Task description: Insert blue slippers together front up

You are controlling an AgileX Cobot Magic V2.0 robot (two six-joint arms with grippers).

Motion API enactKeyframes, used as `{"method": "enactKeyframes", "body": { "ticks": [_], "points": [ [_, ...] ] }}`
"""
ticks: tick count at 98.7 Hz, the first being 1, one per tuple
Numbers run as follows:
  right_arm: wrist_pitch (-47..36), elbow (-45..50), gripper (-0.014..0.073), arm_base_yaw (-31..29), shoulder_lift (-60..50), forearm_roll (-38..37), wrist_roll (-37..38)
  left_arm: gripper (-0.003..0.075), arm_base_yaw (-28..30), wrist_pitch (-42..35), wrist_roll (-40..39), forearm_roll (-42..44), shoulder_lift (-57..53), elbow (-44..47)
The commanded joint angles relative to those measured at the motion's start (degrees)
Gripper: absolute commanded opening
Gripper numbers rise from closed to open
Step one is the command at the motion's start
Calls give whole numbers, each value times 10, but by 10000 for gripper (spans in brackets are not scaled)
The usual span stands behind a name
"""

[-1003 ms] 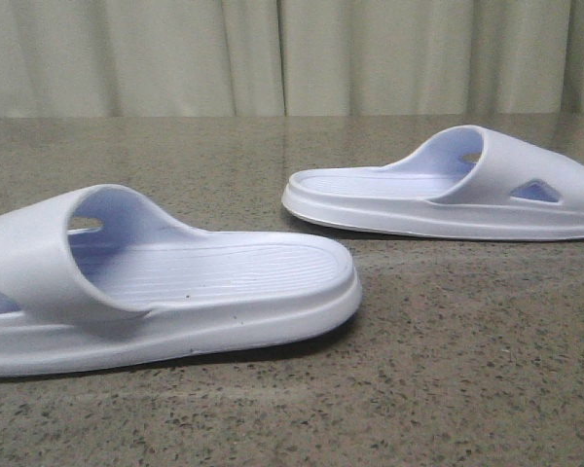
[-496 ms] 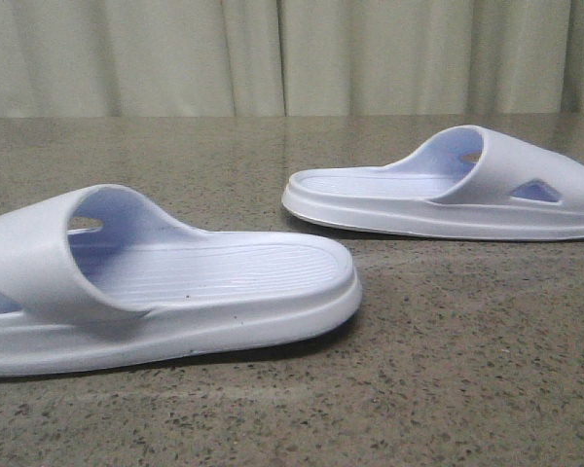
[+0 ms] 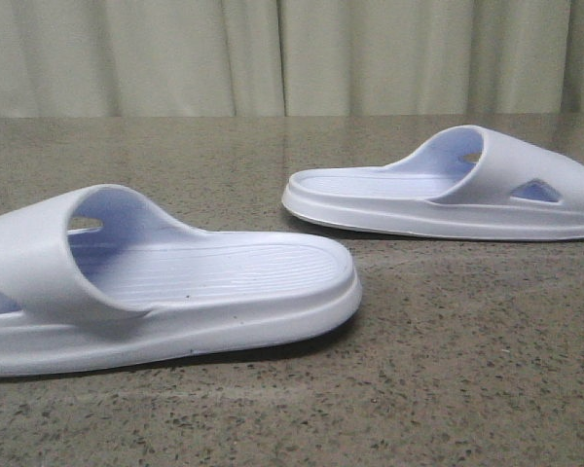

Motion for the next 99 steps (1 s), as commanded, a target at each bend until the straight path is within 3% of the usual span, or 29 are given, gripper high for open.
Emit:
{"method": "enactKeyframes", "body": {
  "ticks": [1,57,82,99],
  "points": [
    [-64,12,-107,-3,6,-6,-2,16,-4,-46,-6,-5,-18,6],
    [-74,12,-107,-3,6,-6,-2,16,-4,-47,-6,-18,-18,6],
    [-57,3,-106,-3,6,40,-2,15,-5,-75,-6,-196,-18,2],
    [-14,-50,-106,-3,6,43,-2,15,-5,-13,-10,-291,-16,-52]
  ]
}}
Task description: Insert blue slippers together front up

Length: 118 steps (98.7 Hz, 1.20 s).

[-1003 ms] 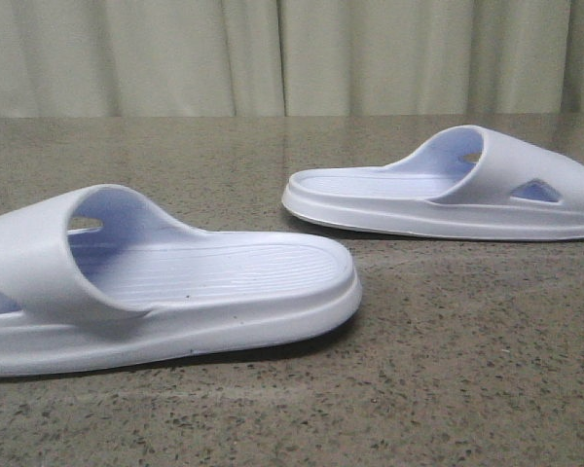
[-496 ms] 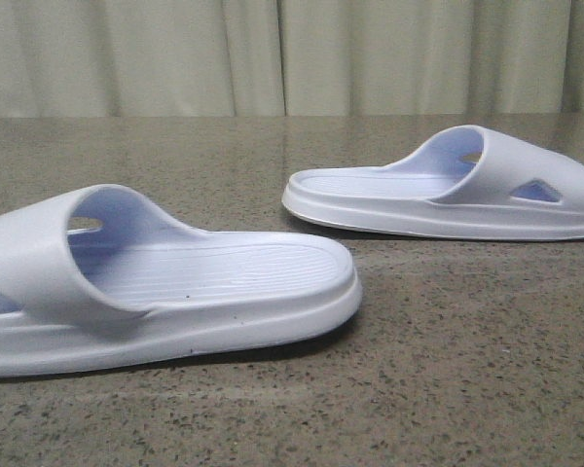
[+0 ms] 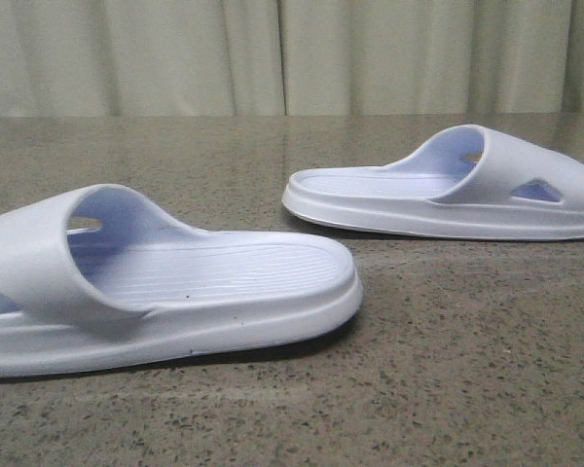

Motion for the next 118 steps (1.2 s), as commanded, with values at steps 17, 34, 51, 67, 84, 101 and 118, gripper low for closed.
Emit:
{"method": "enactKeyframes", "body": {
  "ticks": [17,34,51,67,84,101,118],
  "points": [
    [75,-131,-106,-3,8,1,-2,15,-5,85,-6,-56,24,-139],
    [156,-217,-106,-3,43,-13,-2,15,-5,179,-6,-54,117,-248],
    [260,-302,-106,-3,113,-20,-2,15,-5,262,-6,-54,218,-338],
    [280,-330,-106,-3,147,-18,-2,16,-5,272,-6,-60,264,-353],
    [297,-330,-95,-3,155,-13,-2,30,-5,298,-6,-61,279,-353],
    [297,-330,87,-3,155,-9,-2,207,-5,297,-6,-72,279,-353],
    [287,-330,329,-3,155,-9,-2,438,-5,297,-6,-78,279,-353]
  ]
}}
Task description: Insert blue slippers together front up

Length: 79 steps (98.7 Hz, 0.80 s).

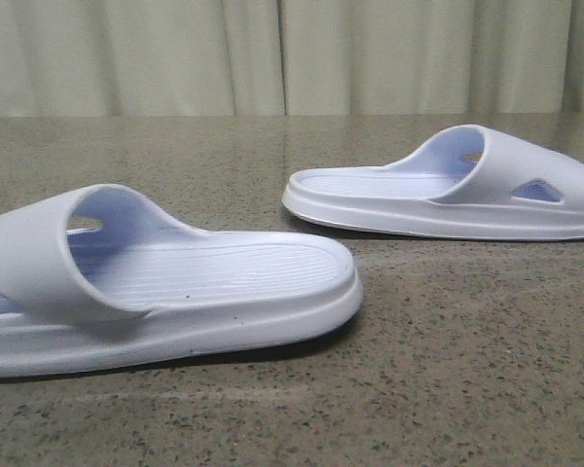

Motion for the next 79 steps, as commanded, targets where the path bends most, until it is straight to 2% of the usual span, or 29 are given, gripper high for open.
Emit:
{"method": "enactKeyframes", "body": {
  "ticks": [1,16,41,51,79],
  "points": [
    [-52,-20,336,-3,11,0,-2,442,-5,-34,0,-19,7,-20],
    [-67,-20,340,-3,11,0,-2,454,-5,-35,0,-23,8,-16],
    [-82,-20,340,-3,11,0,-2,453,-5,-88,-148,-18,16,40],
    [-85,-20,340,-3,11,0,-2,453,-5,-102,-183,-22,26,56],
    [-90,-20,340,-3,11,0,-2,453,-5,-130,-185,-60,62,82]
  ]
}}
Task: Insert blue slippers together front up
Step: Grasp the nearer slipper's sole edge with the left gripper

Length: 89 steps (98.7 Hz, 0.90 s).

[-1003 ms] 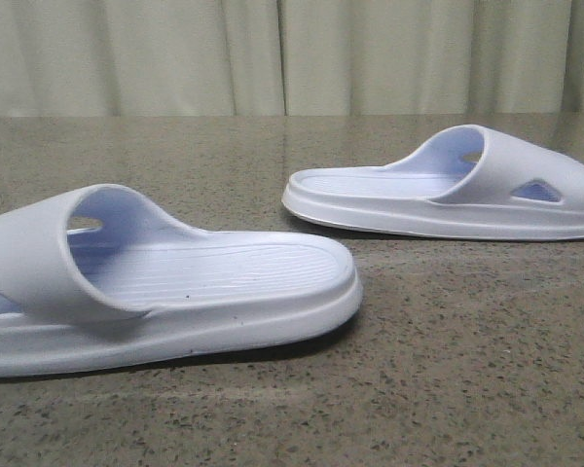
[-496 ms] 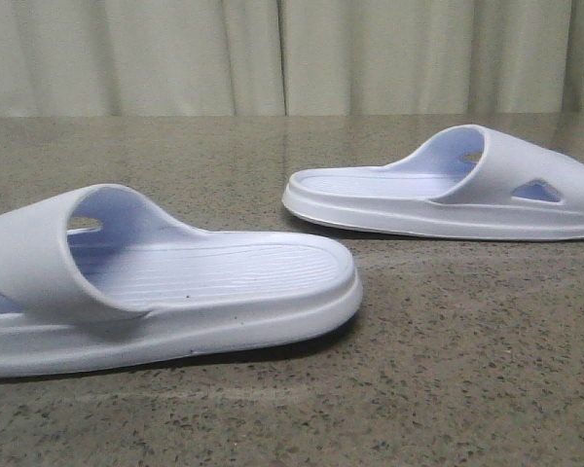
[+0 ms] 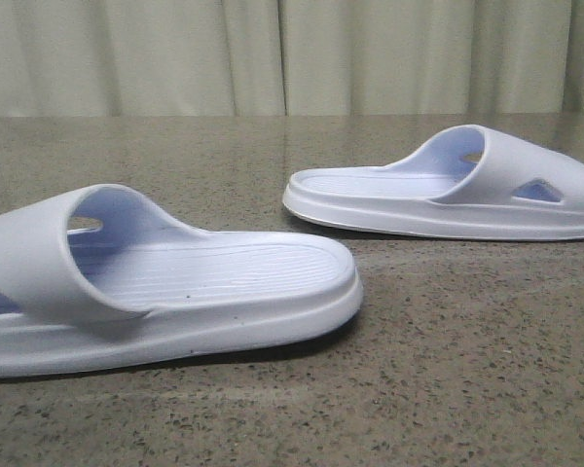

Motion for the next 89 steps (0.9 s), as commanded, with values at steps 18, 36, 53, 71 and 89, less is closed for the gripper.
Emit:
{"method": "enactKeyframes", "body": {
  "ticks": [18,36,53,71,89],
  "points": [
    [-62,-20,340,-3,11,-1,-2,453,-5,-46,-7,-45,64,3],
    [-62,-20,340,-3,11,-1,-2,453,-5,-32,-7,-45,104,5],
    [-62,-20,340,-3,11,-1,-2,453,-5,-17,-7,-55,131,5],
    [-63,-20,340,-3,11,-1,-2,453,-5,-13,-7,-78,148,5],
    [-63,-20,340,-3,11,-1,-2,453,-5,-12,-7,-102,153,5]
  ]
}}
